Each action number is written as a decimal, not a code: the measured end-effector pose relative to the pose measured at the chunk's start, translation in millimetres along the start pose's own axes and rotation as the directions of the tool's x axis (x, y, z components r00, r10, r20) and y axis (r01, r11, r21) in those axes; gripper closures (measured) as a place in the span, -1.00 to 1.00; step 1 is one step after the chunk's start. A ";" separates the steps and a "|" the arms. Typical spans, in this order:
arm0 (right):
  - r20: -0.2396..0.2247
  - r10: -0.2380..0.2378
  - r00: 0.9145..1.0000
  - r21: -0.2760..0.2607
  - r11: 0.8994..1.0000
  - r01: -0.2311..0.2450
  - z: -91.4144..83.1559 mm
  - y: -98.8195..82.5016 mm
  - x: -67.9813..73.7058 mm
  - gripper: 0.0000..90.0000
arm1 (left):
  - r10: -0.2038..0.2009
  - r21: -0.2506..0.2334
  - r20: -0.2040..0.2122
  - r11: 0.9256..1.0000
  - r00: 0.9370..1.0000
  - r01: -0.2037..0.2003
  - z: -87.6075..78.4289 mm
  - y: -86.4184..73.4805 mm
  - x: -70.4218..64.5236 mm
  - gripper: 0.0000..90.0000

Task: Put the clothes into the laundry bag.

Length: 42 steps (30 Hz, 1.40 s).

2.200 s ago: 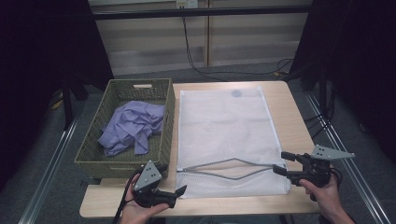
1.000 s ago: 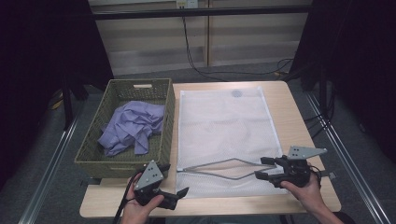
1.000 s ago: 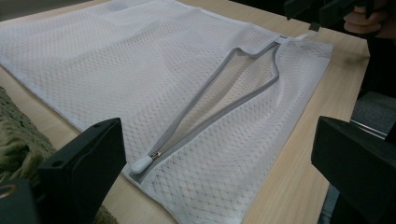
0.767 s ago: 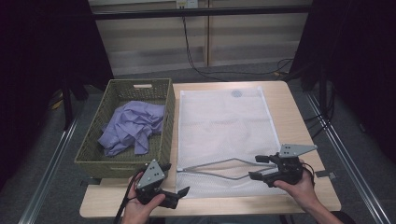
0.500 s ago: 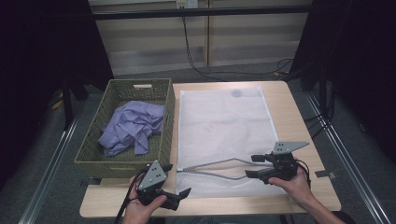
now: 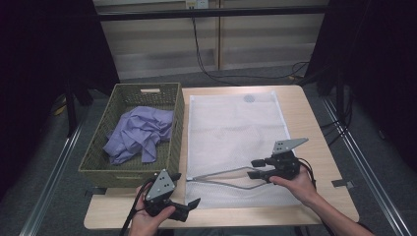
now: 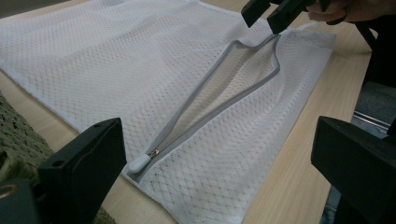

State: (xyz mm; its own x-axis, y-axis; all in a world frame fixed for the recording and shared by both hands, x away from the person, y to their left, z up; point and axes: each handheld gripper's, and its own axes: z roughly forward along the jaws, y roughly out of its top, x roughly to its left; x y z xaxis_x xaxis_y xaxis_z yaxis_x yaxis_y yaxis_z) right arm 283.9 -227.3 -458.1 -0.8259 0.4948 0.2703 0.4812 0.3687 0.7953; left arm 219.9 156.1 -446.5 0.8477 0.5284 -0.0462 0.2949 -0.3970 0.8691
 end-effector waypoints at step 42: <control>0.051 -0.011 0.999 0.143 0.990 0.004 53.8 -9.1 -34.3 0.59 | 0.005 -0.003 -0.005 1.000 1.000 -0.005 -5.1 -2.5 3.7 -0.93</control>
State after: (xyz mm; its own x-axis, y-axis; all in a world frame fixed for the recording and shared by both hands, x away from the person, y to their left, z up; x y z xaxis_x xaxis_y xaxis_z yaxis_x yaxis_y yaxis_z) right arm 323.7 -205.3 -503.8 -0.8150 0.5304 0.2333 0.5153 0.4795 0.7103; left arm 220.0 162.9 -446.4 0.8469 0.5302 -0.0395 0.2894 -0.3975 0.8707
